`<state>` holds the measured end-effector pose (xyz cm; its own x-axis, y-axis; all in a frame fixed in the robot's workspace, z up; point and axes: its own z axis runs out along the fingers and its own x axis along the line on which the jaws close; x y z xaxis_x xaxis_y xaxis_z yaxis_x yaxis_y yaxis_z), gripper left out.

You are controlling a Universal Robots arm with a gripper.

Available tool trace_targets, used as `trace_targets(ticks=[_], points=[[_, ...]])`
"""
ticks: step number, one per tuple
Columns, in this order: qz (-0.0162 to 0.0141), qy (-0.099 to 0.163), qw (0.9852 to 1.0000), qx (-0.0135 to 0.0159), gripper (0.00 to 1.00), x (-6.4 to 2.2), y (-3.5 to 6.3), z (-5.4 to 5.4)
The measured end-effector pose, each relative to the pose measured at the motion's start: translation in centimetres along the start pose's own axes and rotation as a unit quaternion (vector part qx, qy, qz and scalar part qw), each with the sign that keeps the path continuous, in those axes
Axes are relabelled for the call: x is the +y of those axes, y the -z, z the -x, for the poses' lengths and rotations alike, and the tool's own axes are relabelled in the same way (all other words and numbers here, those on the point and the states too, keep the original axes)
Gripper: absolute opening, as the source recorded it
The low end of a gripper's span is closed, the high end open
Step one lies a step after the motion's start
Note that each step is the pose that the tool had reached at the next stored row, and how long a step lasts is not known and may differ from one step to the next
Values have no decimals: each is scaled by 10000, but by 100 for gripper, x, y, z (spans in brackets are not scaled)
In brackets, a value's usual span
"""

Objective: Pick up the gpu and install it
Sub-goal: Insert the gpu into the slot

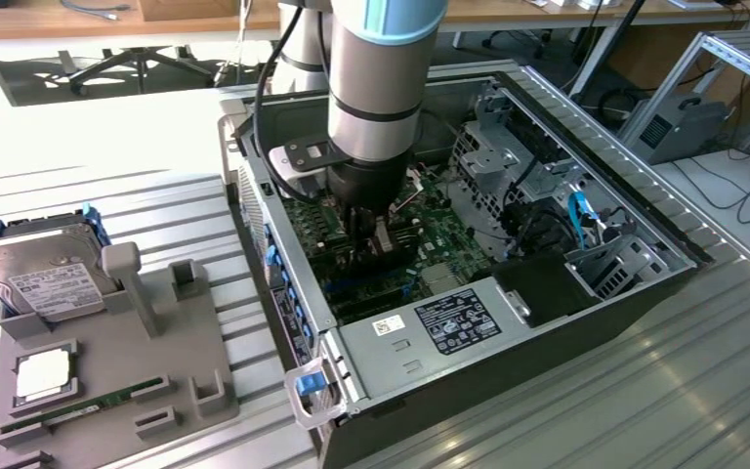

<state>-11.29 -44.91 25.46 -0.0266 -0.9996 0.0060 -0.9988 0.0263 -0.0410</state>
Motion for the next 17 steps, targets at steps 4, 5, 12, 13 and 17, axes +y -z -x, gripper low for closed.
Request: trace_targets(ticks=[4,5,12,13,17], points=[[-1,0,10000,-2,27,0,-2,1],[-1,0,10000,-3,27,0,-3,1],[-2,0,10000,-4,27,0,1,1],[-2,0,10000,-4,27,0,2,1],[-1,-1,10000,-4,27,0,2,1]])
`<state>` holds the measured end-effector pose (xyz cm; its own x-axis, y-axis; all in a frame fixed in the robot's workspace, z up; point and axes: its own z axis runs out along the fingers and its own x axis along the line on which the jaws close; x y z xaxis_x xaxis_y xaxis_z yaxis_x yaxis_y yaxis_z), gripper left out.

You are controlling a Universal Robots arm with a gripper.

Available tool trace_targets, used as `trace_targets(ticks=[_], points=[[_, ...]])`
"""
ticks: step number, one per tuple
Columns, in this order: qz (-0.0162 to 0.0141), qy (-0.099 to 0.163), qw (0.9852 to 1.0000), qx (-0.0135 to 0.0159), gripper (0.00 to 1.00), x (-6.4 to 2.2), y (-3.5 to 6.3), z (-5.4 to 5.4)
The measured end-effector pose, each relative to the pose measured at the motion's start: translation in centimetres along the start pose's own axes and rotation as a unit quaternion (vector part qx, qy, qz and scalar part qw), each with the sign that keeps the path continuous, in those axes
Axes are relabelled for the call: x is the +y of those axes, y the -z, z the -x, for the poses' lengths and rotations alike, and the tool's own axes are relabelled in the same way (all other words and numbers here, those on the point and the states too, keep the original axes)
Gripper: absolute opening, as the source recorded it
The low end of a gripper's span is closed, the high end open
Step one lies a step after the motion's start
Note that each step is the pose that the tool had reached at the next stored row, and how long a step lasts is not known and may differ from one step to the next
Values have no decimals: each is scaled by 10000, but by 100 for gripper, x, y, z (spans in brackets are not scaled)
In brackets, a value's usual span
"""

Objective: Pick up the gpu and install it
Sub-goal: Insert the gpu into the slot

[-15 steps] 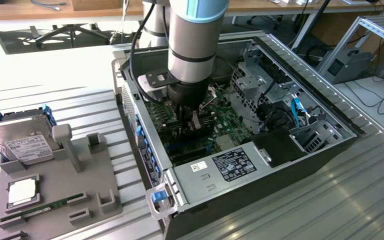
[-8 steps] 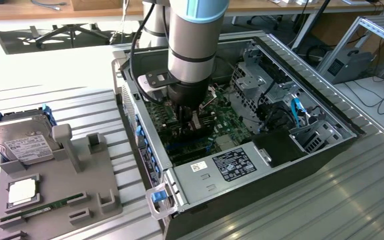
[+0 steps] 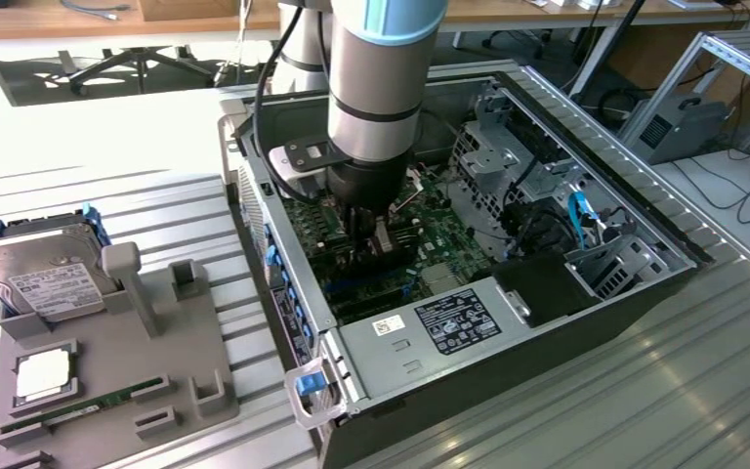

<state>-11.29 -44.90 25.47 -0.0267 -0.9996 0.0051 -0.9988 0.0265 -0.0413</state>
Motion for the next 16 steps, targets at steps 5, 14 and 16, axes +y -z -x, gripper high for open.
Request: trace_targets(ticks=[5,14,16], points=[[0,0,10000,2,41,0,1,0],[-1,1,10000,1,41,-10,236,11],[-1,1,10000,1,41,-13,321,15]])
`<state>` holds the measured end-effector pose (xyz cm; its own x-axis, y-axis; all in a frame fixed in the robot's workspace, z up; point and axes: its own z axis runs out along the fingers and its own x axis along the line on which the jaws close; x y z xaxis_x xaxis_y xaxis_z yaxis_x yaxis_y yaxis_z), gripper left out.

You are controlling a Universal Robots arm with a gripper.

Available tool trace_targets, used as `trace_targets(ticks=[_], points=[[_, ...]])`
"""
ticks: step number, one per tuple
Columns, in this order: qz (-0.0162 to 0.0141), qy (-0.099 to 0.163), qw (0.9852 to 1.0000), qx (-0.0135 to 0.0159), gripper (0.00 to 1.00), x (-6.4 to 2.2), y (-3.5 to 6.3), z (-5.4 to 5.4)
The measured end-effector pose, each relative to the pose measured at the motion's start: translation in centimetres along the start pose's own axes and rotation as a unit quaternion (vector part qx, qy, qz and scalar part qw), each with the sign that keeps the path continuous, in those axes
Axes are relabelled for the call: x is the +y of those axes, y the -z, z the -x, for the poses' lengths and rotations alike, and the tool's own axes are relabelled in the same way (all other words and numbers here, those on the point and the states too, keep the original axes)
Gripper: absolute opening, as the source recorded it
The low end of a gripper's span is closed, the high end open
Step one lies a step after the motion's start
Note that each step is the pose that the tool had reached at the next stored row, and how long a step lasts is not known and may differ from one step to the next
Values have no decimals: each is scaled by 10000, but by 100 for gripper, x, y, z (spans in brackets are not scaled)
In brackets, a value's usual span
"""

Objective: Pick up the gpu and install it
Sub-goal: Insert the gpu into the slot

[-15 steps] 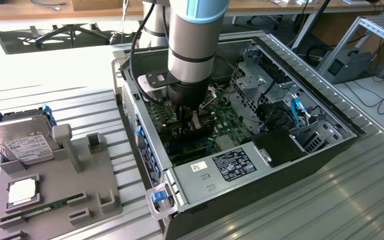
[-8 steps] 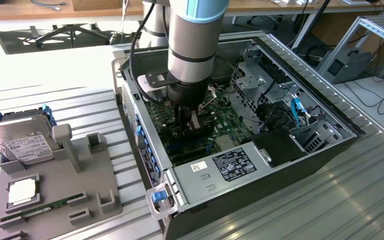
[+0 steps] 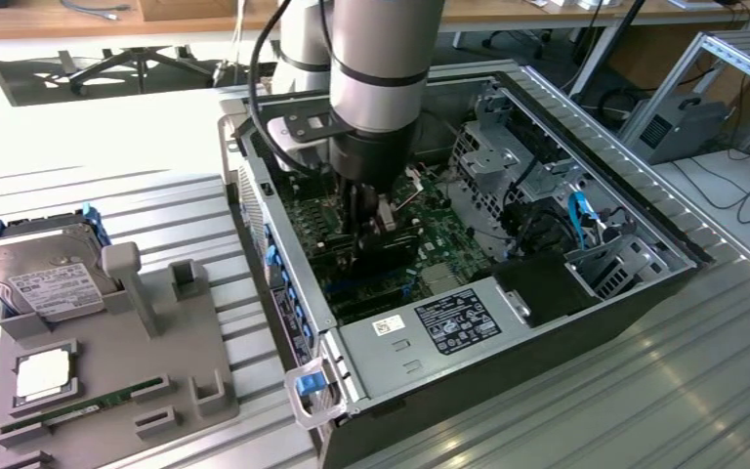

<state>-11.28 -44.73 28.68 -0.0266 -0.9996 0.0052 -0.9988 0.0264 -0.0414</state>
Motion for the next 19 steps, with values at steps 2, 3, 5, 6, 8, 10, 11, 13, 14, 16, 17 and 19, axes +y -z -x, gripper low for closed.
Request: trace_targets(ticks=[2,3,5,6,8,10,11,13,14,16,17,19], points=[[1,0,10000,9,41,-1,61,15],[0,1,10000,22,41,-2,87,30],[-1,2,10000,53,41,-3,128,61],[-1,3,10000,67,39,-5,135,74],[1,5,10000,84,26,-11,138,85],[9,8,10000,98,15,-22,137,88],[16,11,9999,101,15,-31,137,88],[39,16,9999,107,11,-60,136,89],[52,19,9999,109,11,-78,135,90],[98,22,9999,110,11,-145,132,91],[134,22,9998,112,11,-190,131,91],[194,24,9997,113,11,-286,126,92]])
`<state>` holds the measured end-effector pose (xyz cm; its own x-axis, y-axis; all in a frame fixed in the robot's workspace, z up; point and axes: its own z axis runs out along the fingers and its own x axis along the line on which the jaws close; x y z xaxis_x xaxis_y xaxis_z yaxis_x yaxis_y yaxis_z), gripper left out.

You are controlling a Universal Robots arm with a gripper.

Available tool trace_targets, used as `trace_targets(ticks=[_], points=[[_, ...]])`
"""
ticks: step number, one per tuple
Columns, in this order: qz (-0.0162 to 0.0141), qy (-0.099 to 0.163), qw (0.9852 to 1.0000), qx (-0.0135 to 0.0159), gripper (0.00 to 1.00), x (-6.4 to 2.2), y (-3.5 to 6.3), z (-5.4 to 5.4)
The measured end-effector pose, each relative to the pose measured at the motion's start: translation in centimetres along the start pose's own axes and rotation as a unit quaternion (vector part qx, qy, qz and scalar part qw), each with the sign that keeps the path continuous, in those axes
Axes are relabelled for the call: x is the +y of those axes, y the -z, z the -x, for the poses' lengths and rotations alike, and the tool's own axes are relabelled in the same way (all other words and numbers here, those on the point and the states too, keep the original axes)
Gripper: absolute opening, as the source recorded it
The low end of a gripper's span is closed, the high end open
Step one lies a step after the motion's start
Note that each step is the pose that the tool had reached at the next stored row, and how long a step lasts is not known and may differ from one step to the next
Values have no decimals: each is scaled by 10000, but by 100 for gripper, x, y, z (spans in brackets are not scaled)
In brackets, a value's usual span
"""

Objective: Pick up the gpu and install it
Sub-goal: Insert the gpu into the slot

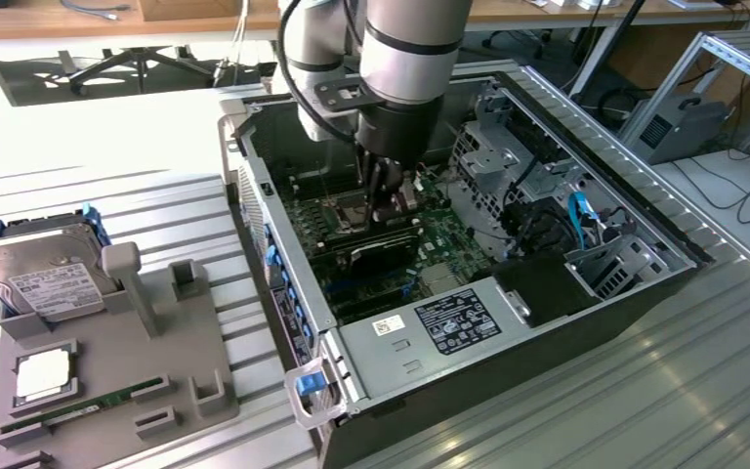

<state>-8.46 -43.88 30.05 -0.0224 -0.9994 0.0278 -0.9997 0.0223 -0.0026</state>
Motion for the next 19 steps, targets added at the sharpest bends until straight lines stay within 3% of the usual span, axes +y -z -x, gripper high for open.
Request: trace_targets(ticks=[7,9,13,19], points=[[193,6,9998,4,11,-357,-2,8],[232,7,9997,5,11,-437,-2,9],[279,10,9996,6,11,-559,-2,11],[280,10,9996,6,11,-563,-2,12]])
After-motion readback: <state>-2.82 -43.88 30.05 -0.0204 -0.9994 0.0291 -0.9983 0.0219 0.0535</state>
